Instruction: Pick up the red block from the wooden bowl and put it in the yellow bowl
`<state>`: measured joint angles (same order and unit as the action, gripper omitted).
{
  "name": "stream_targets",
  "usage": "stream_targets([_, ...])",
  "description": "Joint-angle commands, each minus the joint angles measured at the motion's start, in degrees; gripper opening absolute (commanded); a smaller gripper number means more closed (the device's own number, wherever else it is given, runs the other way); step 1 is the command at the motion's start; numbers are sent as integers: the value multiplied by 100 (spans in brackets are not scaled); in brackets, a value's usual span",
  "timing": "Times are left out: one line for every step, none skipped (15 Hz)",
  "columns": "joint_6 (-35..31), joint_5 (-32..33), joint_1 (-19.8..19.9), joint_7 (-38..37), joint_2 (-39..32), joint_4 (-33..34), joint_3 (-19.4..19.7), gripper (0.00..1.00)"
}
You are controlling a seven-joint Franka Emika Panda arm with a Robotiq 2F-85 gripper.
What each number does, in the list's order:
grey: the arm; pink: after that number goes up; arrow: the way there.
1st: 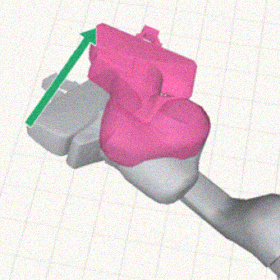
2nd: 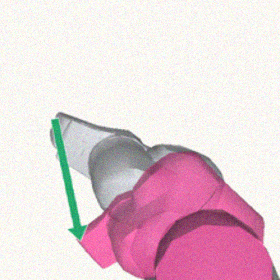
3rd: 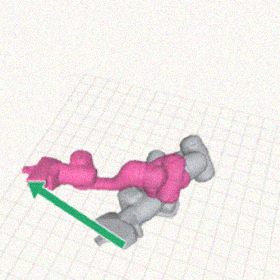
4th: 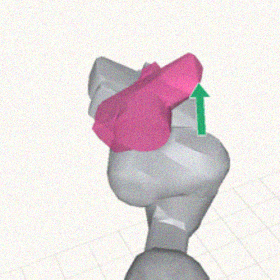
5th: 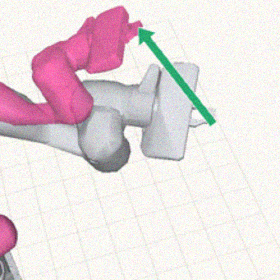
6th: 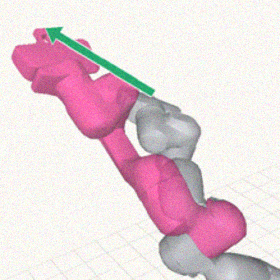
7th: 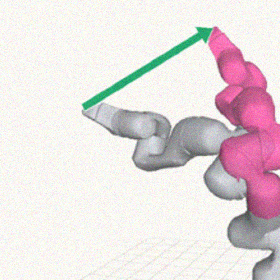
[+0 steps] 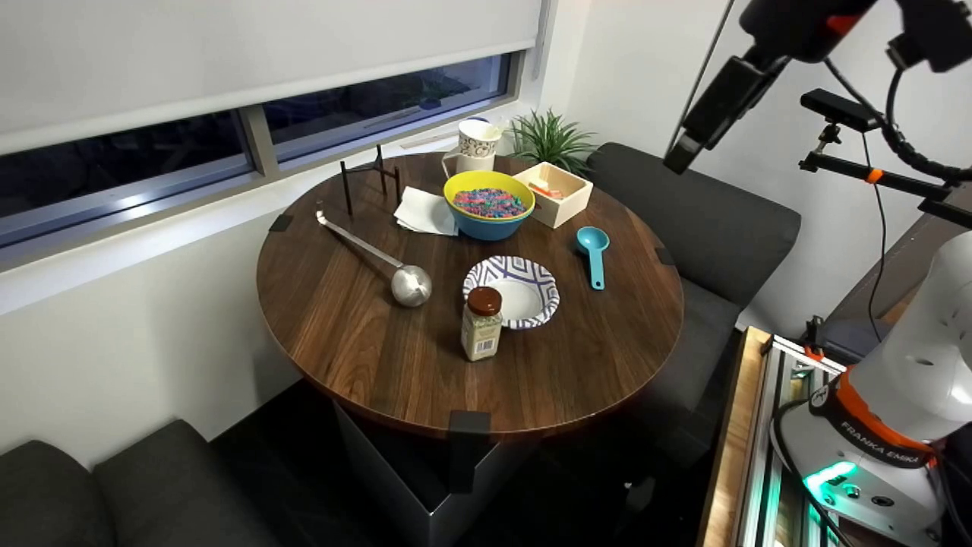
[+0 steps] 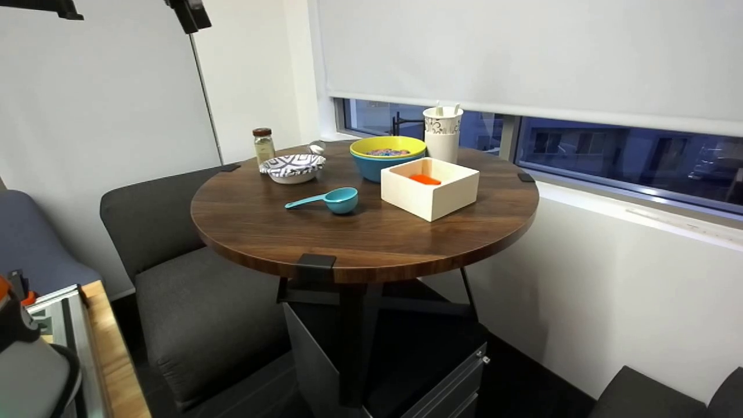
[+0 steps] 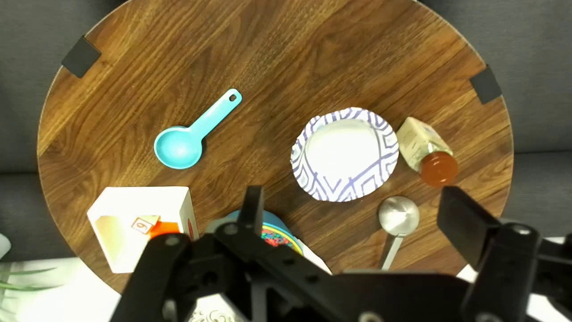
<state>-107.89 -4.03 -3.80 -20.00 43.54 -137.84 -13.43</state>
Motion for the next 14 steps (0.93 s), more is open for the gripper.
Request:
stream_targets([-115,-112,470,-295,-1353,790,288,100])
stream_targets([-69,-147,527,-385,-1654,989,361,100])
stream_targets([-21,-186,582,-498,-1957,1181,422,100])
stream_targets([-17,-201,642,-649,-2271,1374,471,100])
stream_targets([-21,-194,696,-856,-2519,1534,509,100])
stream_targets([0,-230,721,-1011,-2763,1697,582,100])
stream_targets([31,-318,736,-1106,-2974,1851,689,100])
stream_targets([9,-435,756,-1160,-3140,1972,821,100])
stream_targets([-21,-573,787,-1163,-3272,2075,971,100])
stream_targets([21,-709,830,-1151,-3388,2169,1126,100])
stream_targets([67,-857,888,-1109,-3484,2246,1289,100])
stream_targets([78,-988,959,-1088,-3566,2304,1451,100])
stream_targets([50,-1112,1034,-1099,-3642,2334,1607,100])
stream_targets([9,-1210,1118,-1131,-3729,2341,1751,100])
